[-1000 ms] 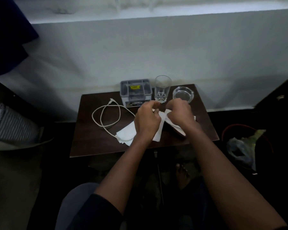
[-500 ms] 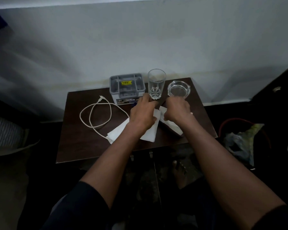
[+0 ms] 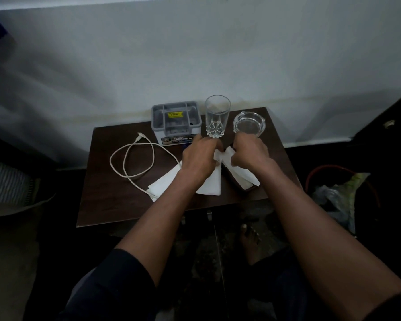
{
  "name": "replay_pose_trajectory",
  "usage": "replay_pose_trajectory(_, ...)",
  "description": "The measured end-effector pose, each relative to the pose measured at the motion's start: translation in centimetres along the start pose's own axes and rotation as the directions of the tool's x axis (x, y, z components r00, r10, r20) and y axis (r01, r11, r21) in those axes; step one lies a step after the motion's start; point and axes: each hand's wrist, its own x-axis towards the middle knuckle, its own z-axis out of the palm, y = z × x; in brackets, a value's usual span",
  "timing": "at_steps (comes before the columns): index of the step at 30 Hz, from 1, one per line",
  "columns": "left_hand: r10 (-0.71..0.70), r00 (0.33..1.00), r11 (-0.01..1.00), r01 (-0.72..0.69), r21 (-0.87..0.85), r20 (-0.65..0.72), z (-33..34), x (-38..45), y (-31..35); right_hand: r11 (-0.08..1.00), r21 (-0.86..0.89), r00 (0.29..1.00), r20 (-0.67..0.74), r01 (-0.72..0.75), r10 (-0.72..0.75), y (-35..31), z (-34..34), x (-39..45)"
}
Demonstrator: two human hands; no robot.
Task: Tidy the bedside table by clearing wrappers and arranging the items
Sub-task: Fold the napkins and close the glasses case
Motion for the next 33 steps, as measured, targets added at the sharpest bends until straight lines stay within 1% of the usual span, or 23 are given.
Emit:
replay_pose_trajectory(4,-0.010,1.000,0.999,0.010,0.051,-0.003,0.3,0.1,-0.1,0.999,0.027,1.000,0.015,-0.021,0.021,-0.1,0.1,0.2)
replay_pose_trajectory(9,-0.029,0.998,1.000,0.029,-0.003,-0.049,-0.2,0.2,-0.6,0.995,0.075,0.997,-0.030,-0.068,0.071,-0.1,-0.9,0.0)
replay_pose_trajectory(12,-0.051,0.999,0.998,0.051,-0.037,0.006,-1.4,-0.1,-0.9,0.988,0.137,0.997,0.006,-0.077,0.077,0.3,-1.1,0.1)
replay_pose_trajectory(14,-0.070,0.993,0.997,0.073,-0.034,0.099,-2.7,-0.3,-1.2,0.974,0.217,0.998,0.018,-0.069,0.067,0.4,-1.8,0.2)
replay_pose_trajectory(16,-0.057,0.984,0.991,0.076,-0.111,0.171,-4.0,-0.8,-1.9,0.933,0.356,0.999,0.021,-0.051,0.047,0.1,-2.6,0.2)
replay_pose_trajectory(19,-0.069,0.985,0.973,0.101,-0.208,0.158,-5.4,-1.5,-2.8,0.805,0.593,0.998,0.055,-0.023,-0.012,-1.7,-3.4,-0.2)
replay_pose_trajectory(22,-0.115,0.978,0.959,0.156,-0.237,0.175,-6.6,-2.1,-4.3,0.707,0.707,0.987,0.118,-0.005,-0.111,-4.4,-2.7,-0.8)
replay_pose_trajectory(23,-0.130,0.974,0.957,0.172,-0.233,0.186,-7.0,-2.3,-5.0,0.699,0.715,0.980,0.137,0.001,-0.142,-5.3,-2.1,-1.0)
replay_pose_trajectory(25,-0.167,0.965,0.958,0.207,-0.198,0.202,-7.5,-2.6,-6.4,0.722,0.692,0.969,0.161,0.024,-0.186,-6.9,-0.7,-1.3)
replay_pose_trajectory(27,-0.232,0.952,0.954,0.262,-0.145,0.199,-7.6,-2.8,-7.8,0.742,0.669,0.973,0.142,0.040,-0.181,-8.3,0.7,-1.3)
replay_pose_trajectory(30,-0.306,0.933,0.939,0.328,-0.099,0.191,-7.5,-3.2,-9.4,0.744,0.666,0.983,0.102,0.045,-0.151,-9.7,2.1,-1.0)
replay_pose_trajectory(32,-0.334,0.928,0.931,0.352,-0.096,0.165,-7.3,-3.3,-10.0,0.800,0.594,0.981,0.094,0.081,-0.169,-10.1,2.8,-1.0)
replay_pose_trajectory(33,-0.354,0.927,0.928,0.364,-0.072,0.125,-7.1,-3.3,-10.2,0.840,0.533,0.977,0.106,0.102,-0.186,-10.2,3.1,-1.1)
